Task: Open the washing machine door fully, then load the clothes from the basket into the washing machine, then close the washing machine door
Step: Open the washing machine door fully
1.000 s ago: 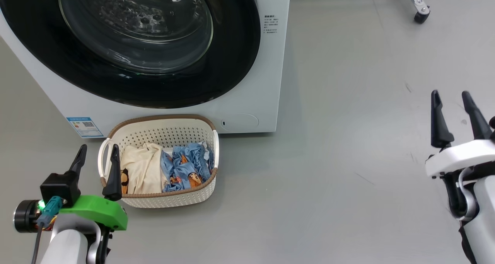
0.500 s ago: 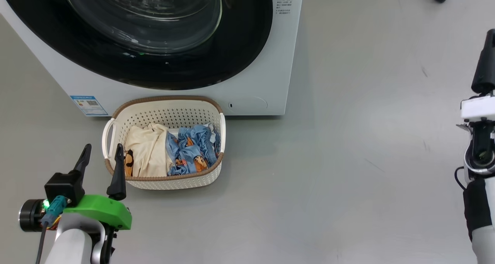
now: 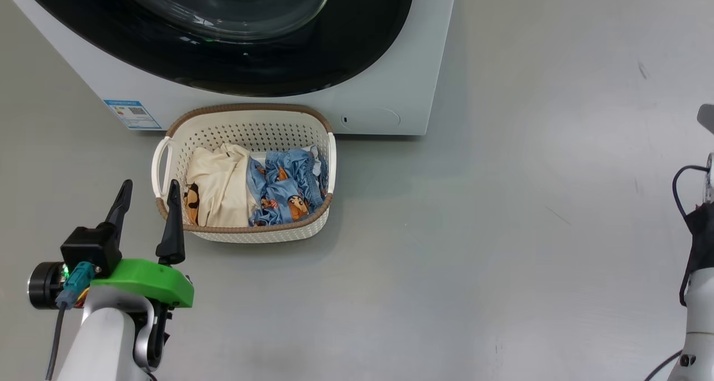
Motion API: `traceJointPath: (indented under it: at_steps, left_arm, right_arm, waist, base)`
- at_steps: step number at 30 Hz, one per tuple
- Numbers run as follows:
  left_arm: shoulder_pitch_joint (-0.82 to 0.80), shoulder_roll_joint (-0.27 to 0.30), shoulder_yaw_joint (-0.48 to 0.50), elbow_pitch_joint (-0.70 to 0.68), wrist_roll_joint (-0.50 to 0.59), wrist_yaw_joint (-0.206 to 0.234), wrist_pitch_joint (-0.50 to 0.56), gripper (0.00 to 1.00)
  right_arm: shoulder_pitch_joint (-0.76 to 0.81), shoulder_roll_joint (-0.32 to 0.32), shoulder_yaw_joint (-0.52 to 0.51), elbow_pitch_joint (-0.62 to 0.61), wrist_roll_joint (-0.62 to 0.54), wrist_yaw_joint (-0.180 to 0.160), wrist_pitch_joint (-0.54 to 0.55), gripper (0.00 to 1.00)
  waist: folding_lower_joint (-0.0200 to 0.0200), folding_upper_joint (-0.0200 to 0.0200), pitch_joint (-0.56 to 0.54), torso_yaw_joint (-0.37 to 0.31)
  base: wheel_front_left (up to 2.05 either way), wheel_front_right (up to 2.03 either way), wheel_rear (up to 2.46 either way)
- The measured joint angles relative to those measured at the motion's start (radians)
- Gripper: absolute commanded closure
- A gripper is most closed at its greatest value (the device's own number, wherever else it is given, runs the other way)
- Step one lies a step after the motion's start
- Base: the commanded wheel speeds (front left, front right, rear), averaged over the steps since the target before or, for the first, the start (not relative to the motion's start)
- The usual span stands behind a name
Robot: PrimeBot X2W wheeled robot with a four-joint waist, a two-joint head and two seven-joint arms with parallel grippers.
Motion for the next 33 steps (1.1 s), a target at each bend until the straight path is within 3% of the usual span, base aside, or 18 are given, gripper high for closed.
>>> traceJointPath:
  at_steps: [9, 18, 25, 33]
  left_arm:
    - [-0.024, -0.024, 0.002, -0.004, 0.0, -0.002, 0.0, 0.0]
    - [-0.059, -0.035, -0.004, -0.01, 0.002, -0.004, 0.0, 0.0]
    - [-0.069, -0.048, -0.007, -0.014, 0.002, -0.004, 0.0, 0.0]
    - [-0.088, -0.057, -0.017, -0.036, 0.003, -0.004, 0.0, 0.0]
  right_arm:
    - [-0.112, 0.006, -0.016, 0.014, 0.122, -0.061, 0.128, 1.0]
    - [-0.25, 0.006, 0.008, 0.022, 0.248, -0.15, 0.323, 1.0]
    - [-0.318, -0.029, 0.055, 0.023, 0.253, -0.174, 0.438, 1.0]
    - [-0.383, -0.045, 0.09, 0.029, 0.267, -0.178, 0.53, 1.0]
  waist:
    - [0.0001, 0.0, 0.044, 0.021]
    - [0.0001, 0.0, 0.091, 0.049]
    - [-0.0001, 0.0, 0.128, 0.075]
    - [-0.0001, 0.0, 0.178, 0.103]
  base:
    - [0.0, 0.0, 0.0]
    - [0.0, 0.0, 0.0]
    - [0.0, 0.0, 0.0]
    - [0.0, 0.0, 0.0]
